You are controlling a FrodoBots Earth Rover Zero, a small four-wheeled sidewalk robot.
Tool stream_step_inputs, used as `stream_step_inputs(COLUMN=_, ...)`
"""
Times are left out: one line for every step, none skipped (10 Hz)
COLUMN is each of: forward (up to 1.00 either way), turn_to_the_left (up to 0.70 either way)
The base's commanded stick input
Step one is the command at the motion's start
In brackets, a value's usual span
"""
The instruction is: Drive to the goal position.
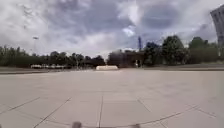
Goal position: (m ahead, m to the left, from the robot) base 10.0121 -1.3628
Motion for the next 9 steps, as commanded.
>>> stream_step_inputs(forward=0.7, turn_to_the_left=0.0)
stream_step_inputs(forward=0.7, turn_to_the_left=0.0)
stream_step_inputs(forward=0.7, turn_to_the_left=0.0)
stream_step_inputs(forward=0.7, turn_to_the_left=0.0)
stream_step_inputs(forward=0.7, turn_to_the_left=0.0)
stream_step_inputs(forward=0.7, turn_to_the_left=0.0)
stream_step_inputs(forward=0.7, turn_to_the_left=0.0)
stream_step_inputs(forward=0.7, turn_to_the_left=0.0)
stream_step_inputs(forward=0.7, turn_to_the_left=0.0)
